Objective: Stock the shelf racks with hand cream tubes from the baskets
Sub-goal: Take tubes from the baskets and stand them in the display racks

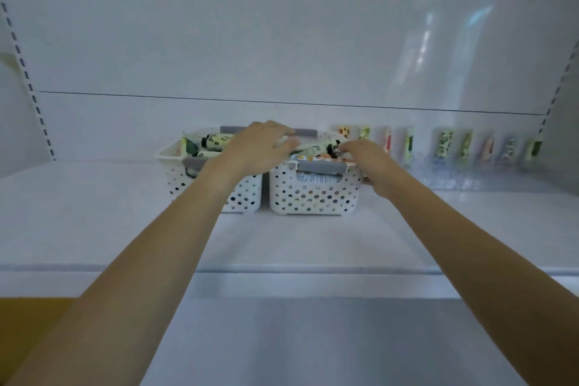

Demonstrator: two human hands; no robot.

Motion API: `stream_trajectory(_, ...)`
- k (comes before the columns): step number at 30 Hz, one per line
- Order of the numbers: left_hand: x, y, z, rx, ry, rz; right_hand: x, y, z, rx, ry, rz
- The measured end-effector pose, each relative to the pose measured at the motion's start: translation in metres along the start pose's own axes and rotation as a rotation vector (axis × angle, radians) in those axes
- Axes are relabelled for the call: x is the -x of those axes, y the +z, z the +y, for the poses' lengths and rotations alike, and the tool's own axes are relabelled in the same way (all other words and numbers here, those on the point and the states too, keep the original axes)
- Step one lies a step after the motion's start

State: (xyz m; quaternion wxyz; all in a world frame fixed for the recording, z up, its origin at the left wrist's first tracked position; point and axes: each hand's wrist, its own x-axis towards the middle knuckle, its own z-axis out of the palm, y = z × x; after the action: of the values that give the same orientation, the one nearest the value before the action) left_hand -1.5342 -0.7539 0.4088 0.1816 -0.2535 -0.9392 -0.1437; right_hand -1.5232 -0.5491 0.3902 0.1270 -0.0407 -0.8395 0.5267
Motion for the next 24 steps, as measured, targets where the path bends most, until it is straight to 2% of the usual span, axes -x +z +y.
stream_trajectory(3,-0.010,0.009,0.005,-0.043,-0.140,-0.124,-0.012,-0.001,0.007,0.039,-0.092,-0.054)
stream_trajectory(13,-0.006,0.001,0.001,-0.006,-0.276,-0.161,-0.026,0.004,0.009,0.120,-0.185,-0.233)
stream_trajectory(16,-0.014,-0.008,-0.006,-0.009,-0.264,-0.182,-0.038,-0.002,0.000,0.332,-0.180,-0.319)
stream_trajectory(18,-0.031,-0.014,-0.010,-0.071,-0.233,-0.185,-0.053,-0.013,-0.011,0.521,-0.250,-0.277)
stream_trajectory(20,-0.051,-0.017,-0.011,-0.069,-0.201,-0.225,-0.066,-0.021,-0.024,0.584,-0.379,-0.225)
stream_trajectory(24,-0.077,-0.012,-0.011,-0.011,-0.189,-0.422,-0.082,-0.014,-0.038,0.691,-0.548,-0.403)
